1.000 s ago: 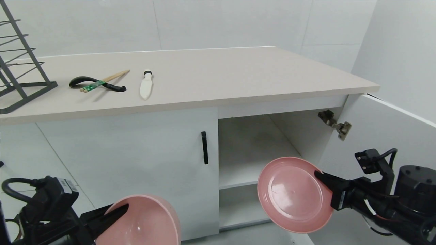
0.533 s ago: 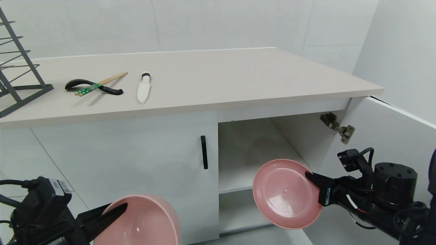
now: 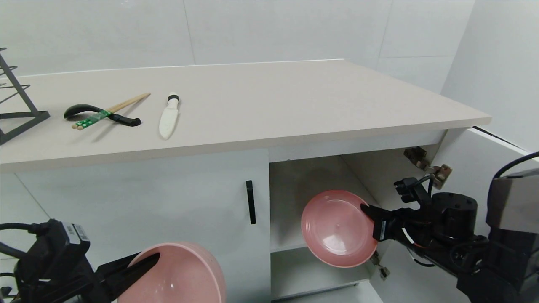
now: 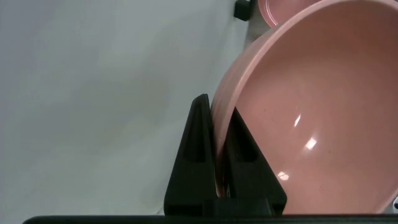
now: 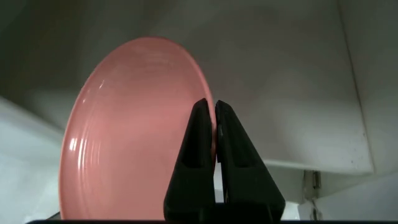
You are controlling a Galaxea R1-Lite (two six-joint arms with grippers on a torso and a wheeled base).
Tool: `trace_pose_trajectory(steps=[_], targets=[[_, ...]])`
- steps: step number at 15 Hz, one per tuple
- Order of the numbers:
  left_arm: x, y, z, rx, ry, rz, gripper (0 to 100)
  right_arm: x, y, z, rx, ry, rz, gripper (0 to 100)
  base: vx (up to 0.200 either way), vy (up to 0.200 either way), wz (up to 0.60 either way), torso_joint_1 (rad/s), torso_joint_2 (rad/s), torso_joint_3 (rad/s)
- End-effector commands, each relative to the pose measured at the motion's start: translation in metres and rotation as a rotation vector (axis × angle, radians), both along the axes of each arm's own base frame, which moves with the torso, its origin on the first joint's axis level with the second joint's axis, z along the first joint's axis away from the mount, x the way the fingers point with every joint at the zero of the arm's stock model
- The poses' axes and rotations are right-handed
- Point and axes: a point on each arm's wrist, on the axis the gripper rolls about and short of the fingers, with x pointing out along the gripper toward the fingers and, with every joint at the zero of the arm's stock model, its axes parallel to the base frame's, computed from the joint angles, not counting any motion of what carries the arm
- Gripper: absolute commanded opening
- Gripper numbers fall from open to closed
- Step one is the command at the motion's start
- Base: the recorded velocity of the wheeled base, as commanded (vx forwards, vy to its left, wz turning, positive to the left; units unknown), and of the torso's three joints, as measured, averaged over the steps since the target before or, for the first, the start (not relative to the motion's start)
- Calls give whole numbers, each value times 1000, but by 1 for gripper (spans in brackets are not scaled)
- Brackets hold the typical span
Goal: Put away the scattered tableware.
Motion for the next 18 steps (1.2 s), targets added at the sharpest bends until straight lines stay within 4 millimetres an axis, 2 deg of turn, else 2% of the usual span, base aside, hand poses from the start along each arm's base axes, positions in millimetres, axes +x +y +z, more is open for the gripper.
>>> trace_pose_trajectory(steps=[1, 11, 15, 18], targets=[[-3, -1, 2, -8, -19, -20, 0, 16, 2, -16, 4, 15, -13, 0, 0, 0, 0, 0, 0, 0], [-3, -1, 2, -5, -16, -20, 0, 43, 14, -51, 49, 58, -27, 0, 0, 0, 0, 0, 0, 0], [-4, -1, 2, -6, -15, -21, 0, 59, 23, -56, 113, 44, -34, 0, 0, 0, 0, 0, 0, 0], [-4, -1, 2, -7, -20, -22, 0, 71, 34, -69, 125, 33, -17, 0, 0, 0, 0, 0, 0, 0]])
